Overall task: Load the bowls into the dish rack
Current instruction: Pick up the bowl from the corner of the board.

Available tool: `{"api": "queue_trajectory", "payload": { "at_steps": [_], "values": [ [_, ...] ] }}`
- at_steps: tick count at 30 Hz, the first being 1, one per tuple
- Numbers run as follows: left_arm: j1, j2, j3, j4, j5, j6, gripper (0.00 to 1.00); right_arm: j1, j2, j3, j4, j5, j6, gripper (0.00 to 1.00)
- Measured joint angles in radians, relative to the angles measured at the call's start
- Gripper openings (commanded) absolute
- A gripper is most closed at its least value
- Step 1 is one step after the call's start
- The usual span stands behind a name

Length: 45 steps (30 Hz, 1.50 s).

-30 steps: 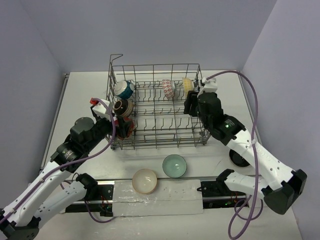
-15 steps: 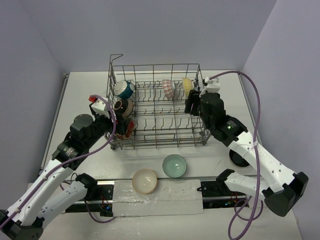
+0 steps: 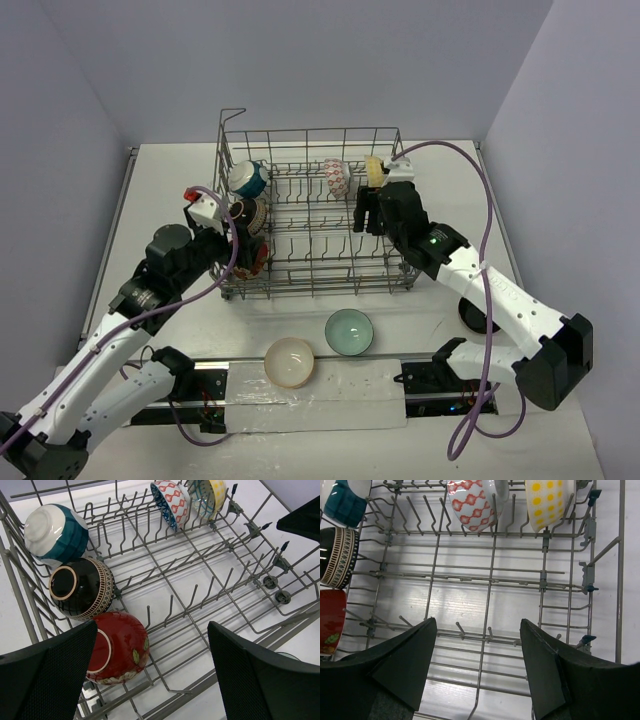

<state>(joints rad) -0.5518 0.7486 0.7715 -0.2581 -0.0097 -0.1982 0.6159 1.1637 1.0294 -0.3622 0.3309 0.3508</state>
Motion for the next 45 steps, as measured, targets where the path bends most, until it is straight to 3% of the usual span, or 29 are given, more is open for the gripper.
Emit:
{"api": "queue_trajectory", "payload": {
  "at_steps": [22,33,45],
  "values": [
    [0.026,0.015,0.000,0.006,0.069,0.007,0.97,-0.013,-0.063,-0.003,-0.002,-0.012,0.002,0.81],
    [0.014,-0.008,0.011,-0.003,0.163,0.021,0.86,-0.014,-0.127,-0.003,-0.003,-0.016,0.002,0.82],
    [-0.358,0.132,0.354,-0.219,0.003,-0.012,0.86,-0.014,-0.152,-0.003,-0.008,-0.018,0.004,0.84]
  ]
}}
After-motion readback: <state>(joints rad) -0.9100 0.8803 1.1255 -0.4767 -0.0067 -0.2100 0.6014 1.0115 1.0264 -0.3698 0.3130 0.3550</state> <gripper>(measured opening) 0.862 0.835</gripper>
